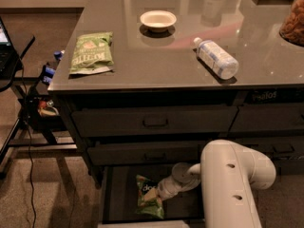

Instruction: Place green rice chip bag into bottom drawer

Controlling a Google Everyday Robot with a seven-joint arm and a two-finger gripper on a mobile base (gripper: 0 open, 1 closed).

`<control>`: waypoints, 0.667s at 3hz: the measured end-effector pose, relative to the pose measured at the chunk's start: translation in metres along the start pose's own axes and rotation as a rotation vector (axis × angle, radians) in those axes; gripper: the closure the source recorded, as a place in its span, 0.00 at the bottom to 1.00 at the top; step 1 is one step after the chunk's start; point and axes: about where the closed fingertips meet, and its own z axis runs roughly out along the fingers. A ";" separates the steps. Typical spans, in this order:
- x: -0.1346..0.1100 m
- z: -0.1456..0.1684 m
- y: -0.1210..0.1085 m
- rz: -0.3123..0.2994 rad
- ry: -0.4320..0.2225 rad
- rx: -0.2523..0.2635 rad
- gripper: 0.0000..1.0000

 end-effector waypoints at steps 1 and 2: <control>0.000 0.000 0.000 0.000 0.000 0.000 0.34; 0.000 0.000 0.000 0.000 0.000 0.000 0.11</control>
Offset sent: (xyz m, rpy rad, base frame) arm 0.0000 0.0000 0.0000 0.0000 0.0000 0.0000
